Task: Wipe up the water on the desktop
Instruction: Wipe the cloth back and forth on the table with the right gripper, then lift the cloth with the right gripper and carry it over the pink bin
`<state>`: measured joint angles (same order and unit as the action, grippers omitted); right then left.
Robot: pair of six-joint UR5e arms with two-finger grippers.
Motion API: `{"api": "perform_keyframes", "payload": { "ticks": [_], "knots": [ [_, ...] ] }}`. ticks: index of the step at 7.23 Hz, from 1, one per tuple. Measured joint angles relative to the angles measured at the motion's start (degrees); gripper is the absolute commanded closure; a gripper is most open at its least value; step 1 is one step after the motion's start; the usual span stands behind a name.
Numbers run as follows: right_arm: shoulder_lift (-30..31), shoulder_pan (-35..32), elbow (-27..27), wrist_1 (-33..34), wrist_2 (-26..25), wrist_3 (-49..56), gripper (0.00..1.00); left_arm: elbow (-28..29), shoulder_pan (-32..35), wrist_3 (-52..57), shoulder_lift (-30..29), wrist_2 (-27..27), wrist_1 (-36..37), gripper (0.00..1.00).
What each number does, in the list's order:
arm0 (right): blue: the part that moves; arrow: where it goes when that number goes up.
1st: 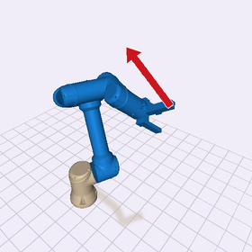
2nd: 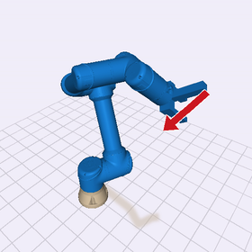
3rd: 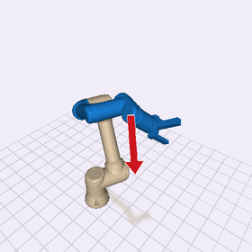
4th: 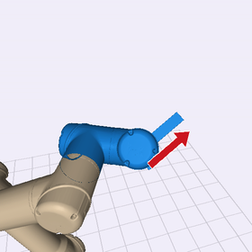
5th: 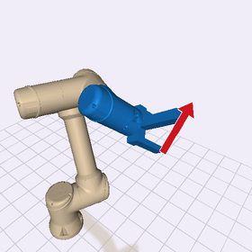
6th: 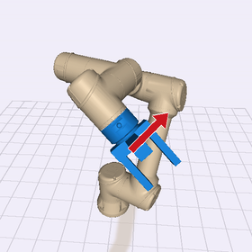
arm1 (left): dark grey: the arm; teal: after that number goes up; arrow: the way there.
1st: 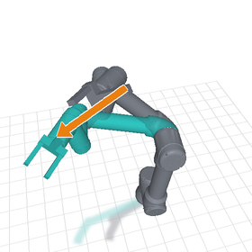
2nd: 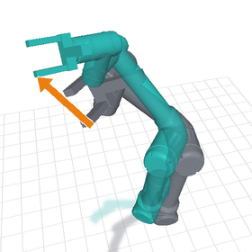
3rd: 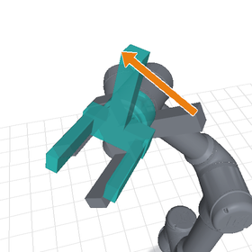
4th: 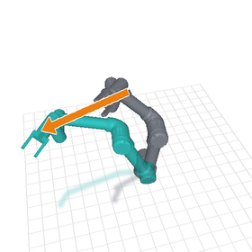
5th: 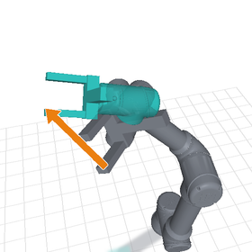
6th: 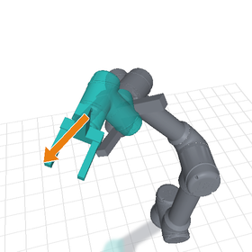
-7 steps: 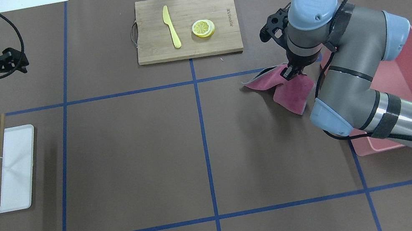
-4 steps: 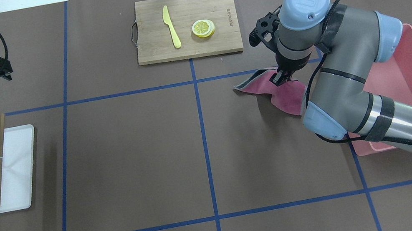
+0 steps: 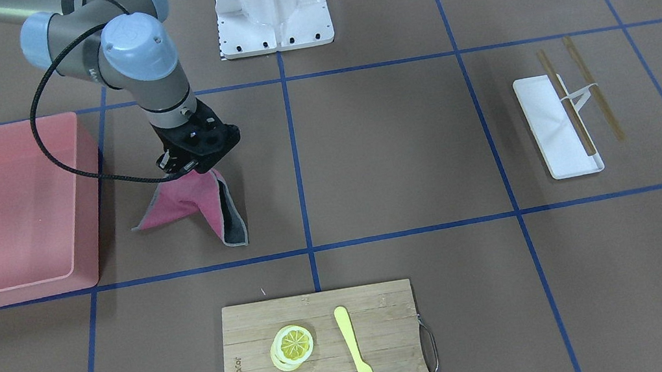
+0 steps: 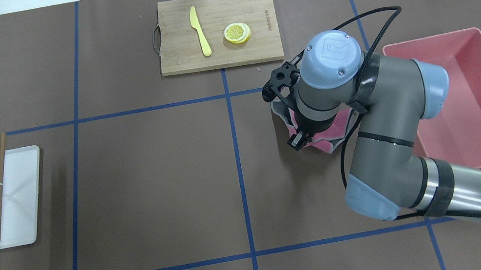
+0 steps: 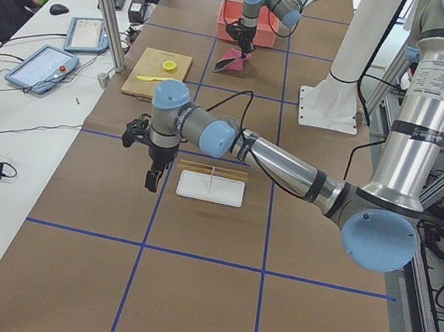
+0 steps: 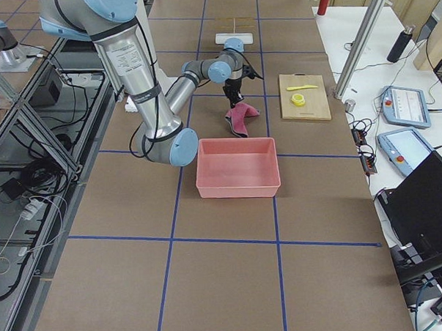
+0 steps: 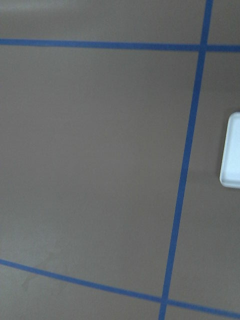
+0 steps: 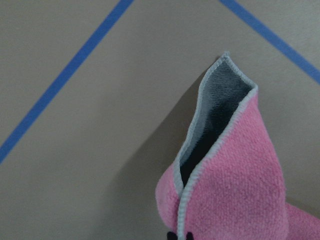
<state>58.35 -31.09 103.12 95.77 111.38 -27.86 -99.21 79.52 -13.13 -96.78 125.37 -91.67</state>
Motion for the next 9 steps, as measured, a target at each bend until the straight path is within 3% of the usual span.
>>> {"api": "perform_keyframes", "payload": {
  "ticks": [3,5,9],
  "knots": [
    [0.7,9.4,6.3,0.4,-0.1,-11.5,1.00,4.4,3.3,5.5,0.5,0.5,-0.7,0.02],
    [0.8,11.8,6.6,0.4,-0.7,-13.9,1.00,4.7,3.4,5.7,0.5,0.5,-0.8,0.02],
    [1.7,-1.2,-3.2,0.3,-0.7,-4.7,1.00,4.6,3.3,5.5,-0.4,0.6,-0.4,0.01]
  ]
}}
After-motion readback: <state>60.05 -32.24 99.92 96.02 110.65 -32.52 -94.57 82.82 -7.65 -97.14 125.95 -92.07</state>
